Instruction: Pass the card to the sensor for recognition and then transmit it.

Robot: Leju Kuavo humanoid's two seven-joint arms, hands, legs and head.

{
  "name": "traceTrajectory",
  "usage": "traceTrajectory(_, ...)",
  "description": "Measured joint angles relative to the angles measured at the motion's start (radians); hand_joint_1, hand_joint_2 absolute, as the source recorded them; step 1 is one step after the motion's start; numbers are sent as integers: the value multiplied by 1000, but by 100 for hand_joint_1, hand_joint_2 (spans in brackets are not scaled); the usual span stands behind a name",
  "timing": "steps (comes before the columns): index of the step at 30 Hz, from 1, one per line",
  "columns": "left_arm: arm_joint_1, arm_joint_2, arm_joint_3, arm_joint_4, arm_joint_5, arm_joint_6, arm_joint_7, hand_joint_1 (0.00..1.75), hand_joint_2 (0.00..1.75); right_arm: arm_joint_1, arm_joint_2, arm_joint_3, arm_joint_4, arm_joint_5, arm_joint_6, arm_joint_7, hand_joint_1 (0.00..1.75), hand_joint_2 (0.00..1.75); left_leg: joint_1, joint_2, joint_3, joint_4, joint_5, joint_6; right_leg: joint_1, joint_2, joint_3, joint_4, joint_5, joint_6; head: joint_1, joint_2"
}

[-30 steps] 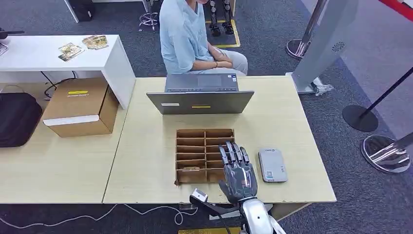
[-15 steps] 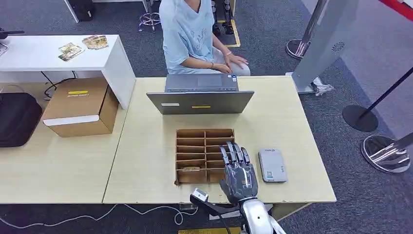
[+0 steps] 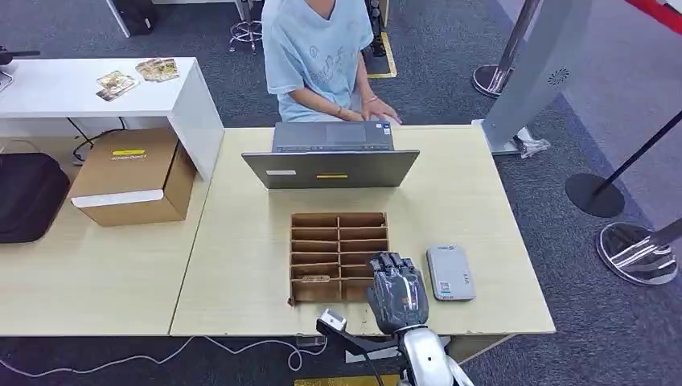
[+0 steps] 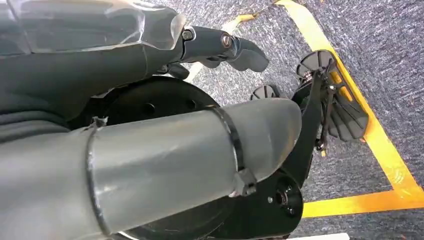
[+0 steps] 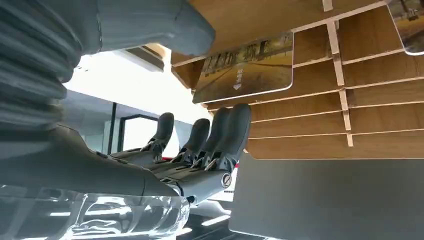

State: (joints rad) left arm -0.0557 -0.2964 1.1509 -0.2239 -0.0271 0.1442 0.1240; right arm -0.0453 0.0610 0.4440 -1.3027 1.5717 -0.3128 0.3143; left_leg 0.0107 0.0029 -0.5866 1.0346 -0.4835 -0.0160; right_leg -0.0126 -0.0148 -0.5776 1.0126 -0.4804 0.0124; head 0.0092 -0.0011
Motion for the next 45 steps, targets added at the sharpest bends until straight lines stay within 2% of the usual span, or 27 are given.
traceTrajectory(1,0,0,0,0,0,0,0,0,0,0,0,0,0,0,0,0,58,175,0,0,0,0,0,0,0,0,0,0,0,0,0,0)
traceTrajectory(6,0,0,0,0,0,2,0,0,0,1,0,0,0,0,0,0,63,175,0,0,0,0,0,0,0,0,0,0,0,0,0,0)
traceTrajectory(7,0,0,0,0,0,2,0,0,0,1,0,0,0,0,0,0,84,175,0,0,0,0,0,0,0,0,0,0,0,0,0,0)
traceTrajectory(8,0,0,0,0,0,2,0,0,0,1,0,0,0,0,0,0,87,175,0,0,0,0,0,0,0,0,0,0,0,0,0,0)
traceTrajectory(9,0,0,0,0,0,2,0,0,0,1,0,-1,0,0,0,0,87,175,0,0,0,0,0,0,0,0,0,0,0,0,0,0)
traceTrajectory(10,0,0,0,0,0,2,0,0,0,1,0,-1,0,0,0,0,73,175,0,0,0,0,0,0,0,0,0,0,0,0,0,0)
traceTrajectory(15,0,0,0,0,0,2,0,0,0,1,0,-2,0,0,0,0,82,175,0,0,0,0,0,0,0,0,0,0,0,0,0,0)
traceTrajectory(20,0,0,0,0,-8,2,13,0,0,1,0,-3,0,0,0,0,61,175,0,0,0,0,0,0,0,0,0,0,0,0,0,0)
traceTrajectory(21,0,0,0,0,-8,2,13,0,0,1,0,-3,0,-1,-1,-1,61,175,0,0,0,0,0,0,0,0,0,0,0,0,0,0)
traceTrajectory(23,0,0,0,0,-6,0,13,0,0,1,0,-6,1,-1,-2,-2,72,175,0,0,0,0,0,0,0,0,0,0,0,0,0,0)
traceTrajectory(28,0,1,0,0,-6,0,13,0,0,1,0,-8,4,-1,-2,-2,65,175,0,0,0,0,0,0,0,0,0,0,0,0,0,0)
traceTrajectory(29,0,1,0,0,-6,0,13,0,0,1,0,-8,4,-1,-2,-2,70,175,0,0,0,0,0,0,0,0,0,0,0,0,0,0)
traceTrajectory(30,0,1,0,0,-6,0,13,0,0,1,0,-8,4,-1,-2,-2,66,175,0,0,0,0,0,0,0,0,0,0,0,0,0,0)
traceTrajectory(34,0,1,0,0,-5,0,10,0,0,4,0,-9,6,-1,-3,-4,73,175,0,0,0,0,0,0,0,0,0,0,0,0,0,0)
traceTrajectory(45,0,0,0,0,0,10,10,0,0,11,0,-9,5,-1,-3,-6,65,175,0,0,0,0,0,0,0,0,0,0,0,0,0,0)
